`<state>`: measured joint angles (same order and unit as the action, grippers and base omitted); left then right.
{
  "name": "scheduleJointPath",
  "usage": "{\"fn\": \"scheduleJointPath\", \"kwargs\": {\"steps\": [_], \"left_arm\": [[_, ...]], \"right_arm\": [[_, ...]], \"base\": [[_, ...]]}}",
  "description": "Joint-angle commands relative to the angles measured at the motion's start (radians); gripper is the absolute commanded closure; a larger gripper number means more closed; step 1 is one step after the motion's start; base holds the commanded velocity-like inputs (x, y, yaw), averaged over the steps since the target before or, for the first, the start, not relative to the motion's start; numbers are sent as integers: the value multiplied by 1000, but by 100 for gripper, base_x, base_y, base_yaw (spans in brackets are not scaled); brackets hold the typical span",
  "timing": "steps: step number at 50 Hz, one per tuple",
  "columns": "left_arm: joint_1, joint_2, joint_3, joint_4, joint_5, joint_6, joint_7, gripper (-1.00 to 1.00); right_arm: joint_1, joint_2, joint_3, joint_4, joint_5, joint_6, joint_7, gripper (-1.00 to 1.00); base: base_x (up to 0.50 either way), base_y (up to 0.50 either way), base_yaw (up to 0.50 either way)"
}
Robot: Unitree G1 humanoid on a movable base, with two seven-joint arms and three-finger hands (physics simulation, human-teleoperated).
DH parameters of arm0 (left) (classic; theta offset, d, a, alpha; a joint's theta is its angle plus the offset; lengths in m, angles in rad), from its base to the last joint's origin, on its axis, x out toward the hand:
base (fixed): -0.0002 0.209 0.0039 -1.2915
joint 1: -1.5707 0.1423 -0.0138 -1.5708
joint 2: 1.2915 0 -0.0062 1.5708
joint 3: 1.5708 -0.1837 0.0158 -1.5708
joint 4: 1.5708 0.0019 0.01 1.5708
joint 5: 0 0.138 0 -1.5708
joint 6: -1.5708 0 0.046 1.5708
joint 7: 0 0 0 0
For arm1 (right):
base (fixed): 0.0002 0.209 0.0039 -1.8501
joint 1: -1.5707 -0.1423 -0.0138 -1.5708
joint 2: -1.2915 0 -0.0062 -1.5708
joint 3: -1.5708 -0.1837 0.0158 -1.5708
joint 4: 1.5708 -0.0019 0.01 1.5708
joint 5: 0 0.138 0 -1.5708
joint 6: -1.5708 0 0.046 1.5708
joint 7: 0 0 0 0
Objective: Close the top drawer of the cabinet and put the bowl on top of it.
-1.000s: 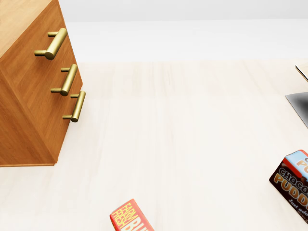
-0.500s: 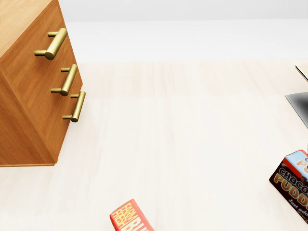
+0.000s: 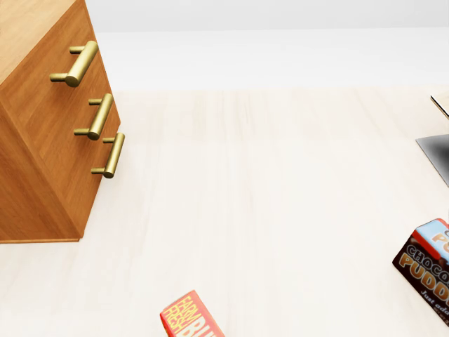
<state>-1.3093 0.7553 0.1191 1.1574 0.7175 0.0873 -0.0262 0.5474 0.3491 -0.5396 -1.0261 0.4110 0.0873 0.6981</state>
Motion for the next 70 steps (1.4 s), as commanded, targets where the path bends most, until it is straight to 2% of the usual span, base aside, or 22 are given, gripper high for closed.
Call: {"fn": "scheduleJointPath", "kwargs": {"steps": [1, 30, 34, 37, 46, 49, 59, 61, 63, 68, 70], "left_arm": [[7, -6, -15, 18, 53, 0, 23, -100], [-10, 4, -3, -5, 70, 0, 33, -100], [-15, 29, 35, -69, 22, 0, 21, -100], [-14, 40, 40, -108, 0, 0, 10, -100], [109, 63, 118, -623, -106, 0, -141, -100], [149, 55, 132, -736, -144, 0, -194, -100], [247, 33, 157, -1005, -233, 0, -257, -100], [293, 5, 195, -1170, -311, 0, -333, -100], [340, -9, 211, -1304, -363, 0, -363, -100], [410, -34, 232, -1509, -469, 0, -389, -100], [436, -50, 263, -1620, -526, 0, -392, -100]], "right_arm": [[0, 0, -6, -5, 4, 0, 0, -100], [-5, 0, -13, -7, 2, 0, 0, -100], [-7, 0, -11, -5, -1, 0, 0, -100], [-4, 0, -10, -5, 1, 0, 0, -100], [10, 0, 7, 0, -11, 0, 0, -100], [8, 0, 7, -1, -12, 0, 0, -100], [8, 0, 9, -1, -12, 0, 0, -100], [5, 0, 9, -1, -13, 0, 0, -100], [7, 0, 5, -4, -7, 0, 0, -100], [15, 0, -3, -11, 2, 0, 0, -100], [12, 0, -5, -10, 1, 0, 0, -100]], "base": [[0, 0, 0], [0, 0, 0], [0, 0, 0], [0, 0, 0], [0, 0, 0], [0, 0, 0], [0, 0, 0], [0, 0, 0], [0, 0, 0], [0, 0, 0], [0, 0, 0]]}}
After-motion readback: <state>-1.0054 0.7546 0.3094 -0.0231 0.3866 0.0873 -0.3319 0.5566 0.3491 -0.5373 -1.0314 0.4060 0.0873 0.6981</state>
